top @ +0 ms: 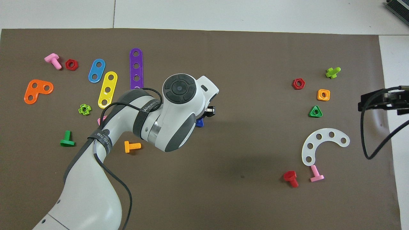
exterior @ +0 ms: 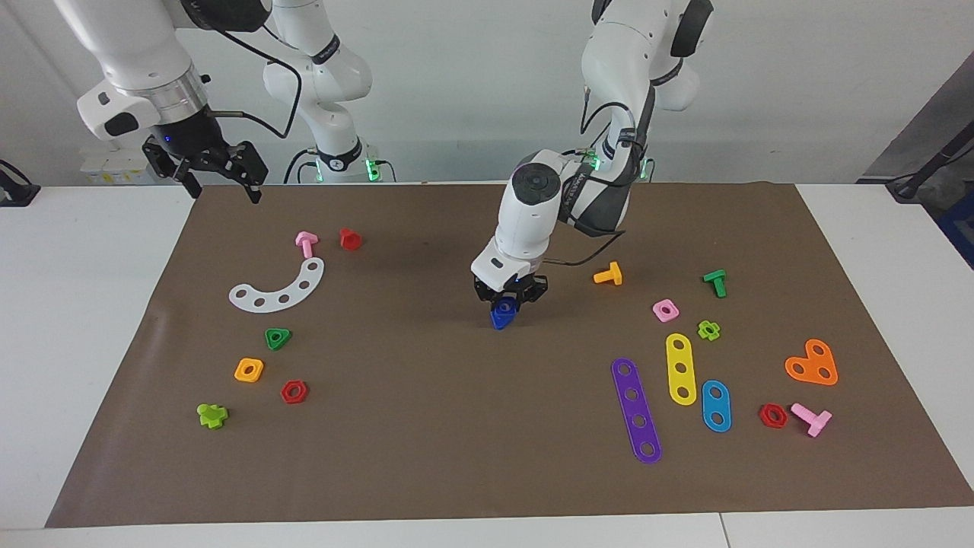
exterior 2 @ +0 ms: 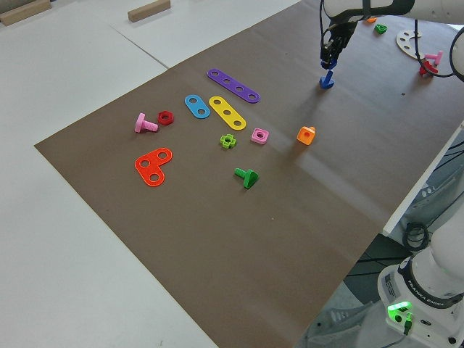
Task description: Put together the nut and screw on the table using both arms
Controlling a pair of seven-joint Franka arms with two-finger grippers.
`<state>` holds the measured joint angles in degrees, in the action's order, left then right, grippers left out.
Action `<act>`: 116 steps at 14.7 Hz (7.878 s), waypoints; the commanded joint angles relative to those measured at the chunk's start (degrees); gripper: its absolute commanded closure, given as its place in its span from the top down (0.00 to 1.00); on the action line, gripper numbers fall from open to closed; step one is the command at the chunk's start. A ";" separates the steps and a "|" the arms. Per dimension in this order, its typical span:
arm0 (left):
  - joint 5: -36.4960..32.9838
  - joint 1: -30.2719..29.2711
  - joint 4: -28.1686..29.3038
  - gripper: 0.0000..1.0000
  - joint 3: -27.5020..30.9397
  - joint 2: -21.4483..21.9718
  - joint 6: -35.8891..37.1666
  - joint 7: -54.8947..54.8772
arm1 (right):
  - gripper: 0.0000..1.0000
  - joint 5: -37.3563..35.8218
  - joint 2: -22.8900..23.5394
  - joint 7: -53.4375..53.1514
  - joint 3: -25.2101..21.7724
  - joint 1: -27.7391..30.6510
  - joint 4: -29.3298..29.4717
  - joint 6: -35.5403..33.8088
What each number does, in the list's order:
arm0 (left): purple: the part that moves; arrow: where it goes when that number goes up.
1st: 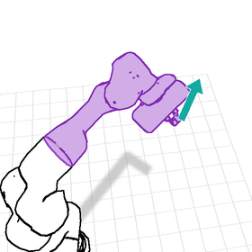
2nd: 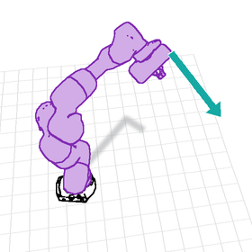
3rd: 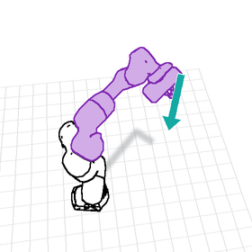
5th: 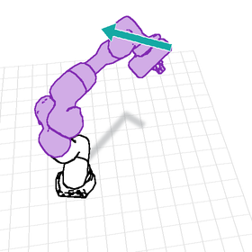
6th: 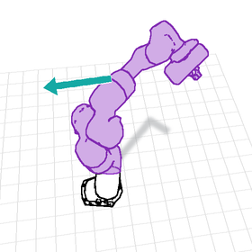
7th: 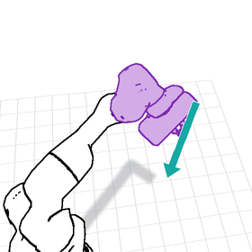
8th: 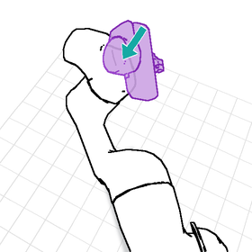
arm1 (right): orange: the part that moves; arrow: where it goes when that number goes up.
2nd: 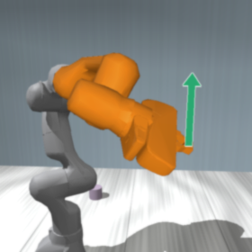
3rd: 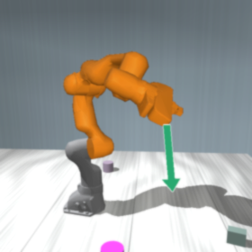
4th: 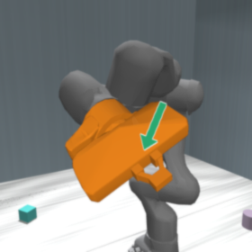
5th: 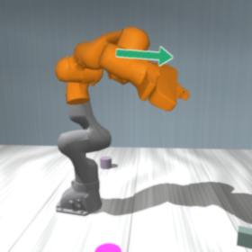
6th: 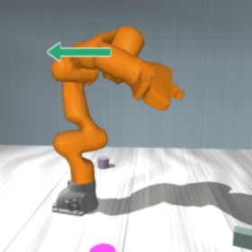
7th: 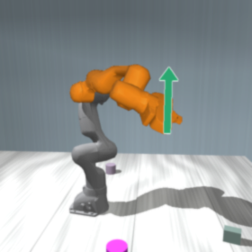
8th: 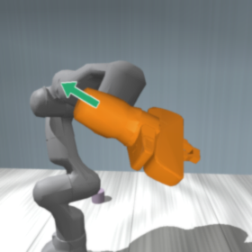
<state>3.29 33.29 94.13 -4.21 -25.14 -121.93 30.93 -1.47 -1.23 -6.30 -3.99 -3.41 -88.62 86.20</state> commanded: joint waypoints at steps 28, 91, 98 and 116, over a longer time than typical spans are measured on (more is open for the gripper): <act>-0.92 1.61 -2.11 0.10 1.05 -1.84 4.34 0.36 | 1.00 0.24 -0.97 1.29 -0.31 -0.11 -1.02 0.02; -0.39 1.61 -3.34 0.09 1.05 -2.63 4.25 2.21 | 1.00 0.24 -0.97 1.29 -0.31 -0.11 -1.02 0.02; -0.74 1.61 0.18 0.09 1.13 -2.37 -0.24 2.29 | 1.00 0.24 -0.97 1.29 -0.31 -0.11 -1.02 0.02; -0.92 0.82 -1.50 0.09 1.13 -2.64 0.03 2.12 | 1.00 0.24 -0.97 1.29 -0.31 -0.11 -1.02 0.02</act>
<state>2.78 34.02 91.78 -3.29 -27.71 -120.38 32.45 -1.47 -1.23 -6.30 -3.99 -3.41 -88.62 86.20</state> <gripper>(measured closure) 0.537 0.000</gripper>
